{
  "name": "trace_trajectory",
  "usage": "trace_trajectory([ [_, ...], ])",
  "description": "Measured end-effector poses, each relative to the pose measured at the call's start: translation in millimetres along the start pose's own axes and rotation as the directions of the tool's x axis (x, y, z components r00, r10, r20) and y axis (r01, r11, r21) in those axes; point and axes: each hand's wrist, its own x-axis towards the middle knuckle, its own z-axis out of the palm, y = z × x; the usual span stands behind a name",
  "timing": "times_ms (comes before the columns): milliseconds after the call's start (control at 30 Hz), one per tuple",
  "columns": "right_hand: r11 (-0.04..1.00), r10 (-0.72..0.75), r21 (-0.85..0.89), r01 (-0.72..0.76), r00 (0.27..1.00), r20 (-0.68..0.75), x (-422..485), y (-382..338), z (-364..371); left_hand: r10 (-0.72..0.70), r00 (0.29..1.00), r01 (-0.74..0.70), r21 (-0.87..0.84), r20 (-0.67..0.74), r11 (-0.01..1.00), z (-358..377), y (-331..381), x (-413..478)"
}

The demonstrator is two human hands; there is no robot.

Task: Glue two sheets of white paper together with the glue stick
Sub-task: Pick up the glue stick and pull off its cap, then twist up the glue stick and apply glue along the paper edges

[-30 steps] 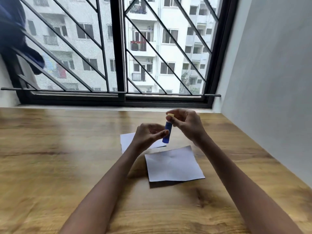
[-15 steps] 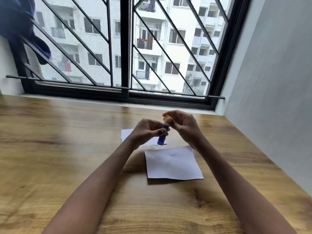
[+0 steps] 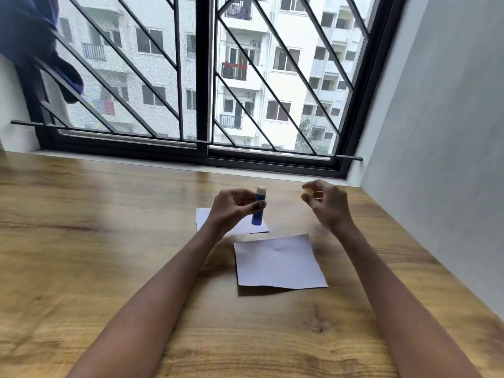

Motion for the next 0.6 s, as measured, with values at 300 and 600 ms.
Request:
trace_trajectory([
  [300, 0.977, 0.15, -0.18, -0.114, 0.968, 0.202, -7.1, 29.6, 7.0, -0.042, 0.99, 0.037, -0.04, -0.132, 0.999, -5.9, -1.2, -2.5],
  [600, 0.969, 0.167, -0.226, -0.104, 0.945, 0.28, -4.1, 23.0, -3.7, -0.036, 0.989, 0.032, -0.03, -0.144, 0.999, -6.0, -1.4, -2.3],
])
